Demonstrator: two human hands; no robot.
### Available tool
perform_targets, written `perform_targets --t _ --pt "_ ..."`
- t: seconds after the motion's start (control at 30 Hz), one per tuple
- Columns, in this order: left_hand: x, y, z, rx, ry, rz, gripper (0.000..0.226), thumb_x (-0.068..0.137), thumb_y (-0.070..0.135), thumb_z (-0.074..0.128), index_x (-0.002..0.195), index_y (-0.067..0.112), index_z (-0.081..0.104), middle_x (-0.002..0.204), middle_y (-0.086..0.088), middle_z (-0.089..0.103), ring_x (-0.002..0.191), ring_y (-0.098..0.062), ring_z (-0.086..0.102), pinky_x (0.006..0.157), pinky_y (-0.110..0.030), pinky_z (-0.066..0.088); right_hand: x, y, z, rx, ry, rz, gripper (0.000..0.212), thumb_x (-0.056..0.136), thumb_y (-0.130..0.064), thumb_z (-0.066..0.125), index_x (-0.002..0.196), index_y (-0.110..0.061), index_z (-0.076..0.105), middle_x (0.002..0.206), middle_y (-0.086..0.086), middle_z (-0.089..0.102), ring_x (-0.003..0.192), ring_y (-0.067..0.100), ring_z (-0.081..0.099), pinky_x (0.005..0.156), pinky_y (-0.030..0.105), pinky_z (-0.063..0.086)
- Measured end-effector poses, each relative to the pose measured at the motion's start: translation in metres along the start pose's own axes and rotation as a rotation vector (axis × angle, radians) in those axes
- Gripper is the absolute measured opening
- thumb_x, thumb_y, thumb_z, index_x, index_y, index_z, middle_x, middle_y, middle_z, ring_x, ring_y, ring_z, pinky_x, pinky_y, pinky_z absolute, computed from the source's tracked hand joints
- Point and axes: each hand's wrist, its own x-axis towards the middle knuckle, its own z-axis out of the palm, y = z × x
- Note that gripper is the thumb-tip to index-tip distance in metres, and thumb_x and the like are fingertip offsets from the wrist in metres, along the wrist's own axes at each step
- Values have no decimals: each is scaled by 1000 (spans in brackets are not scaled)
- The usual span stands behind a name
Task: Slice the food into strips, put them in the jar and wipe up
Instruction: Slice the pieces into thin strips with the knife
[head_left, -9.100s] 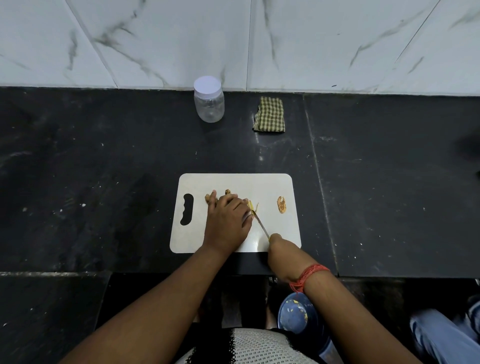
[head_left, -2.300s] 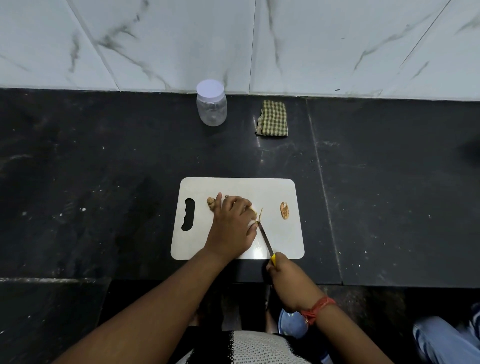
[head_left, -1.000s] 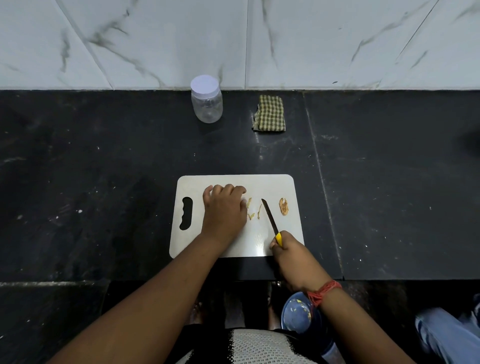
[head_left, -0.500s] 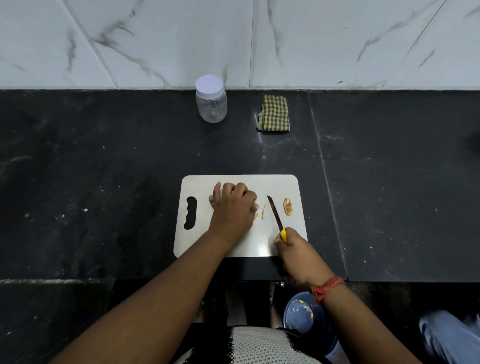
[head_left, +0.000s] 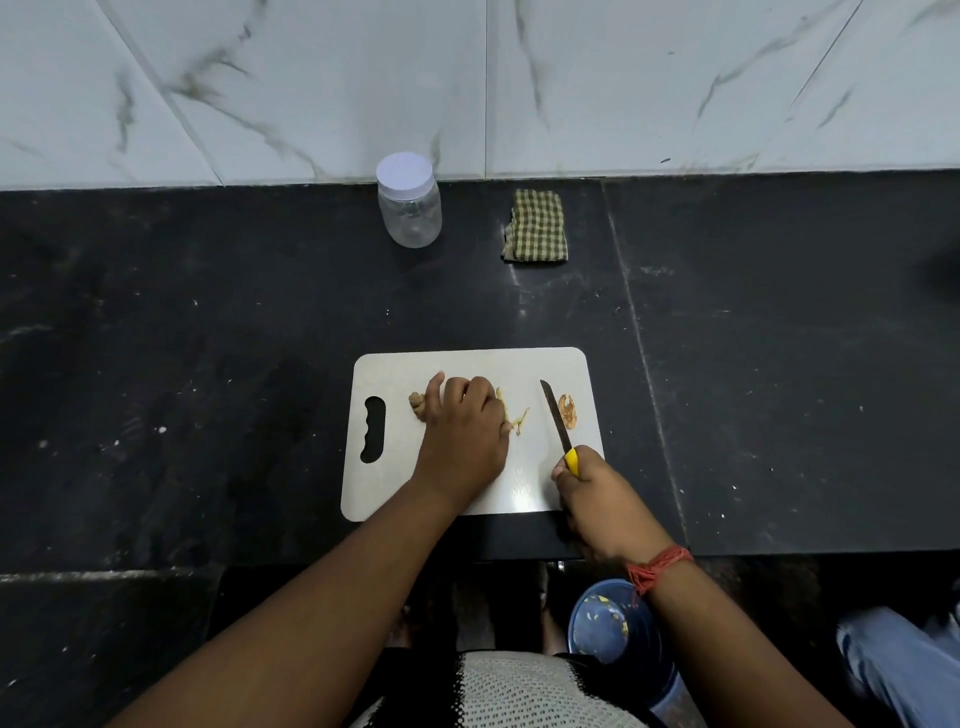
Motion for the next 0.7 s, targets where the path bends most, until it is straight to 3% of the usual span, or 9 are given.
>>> perform_targets --t 0.3,0.53,0.7 --pt "11 11 1 -23 9 -136 28 91 39 59 101 15 70 113 -5 60 106 -24 51 111 -51 34 -2 0 -6 -37 12 -19 21 97 -30 45 86 -13 42 69 9 48 59 23 45 56 39 42" --pt "10 15 1 -11 -26 -98 36 93 45 54 116 19 65 114 -6 64 107 -26 55 112 -53 34 -1 6 -7 -12 9 -9 21 96 -31 45 85 -14 42 68 7 48 60 23 44 58 36 41" --pt "9 16 3 -111 -48 55 25 92 30 61 112 17 68 118 -4 65 112 -26 57 118 -56 27 0 4 -8 -4 10 -21 21 96 -31 45 85 -14 42 68 8 48 59 23 44 56 36 40"
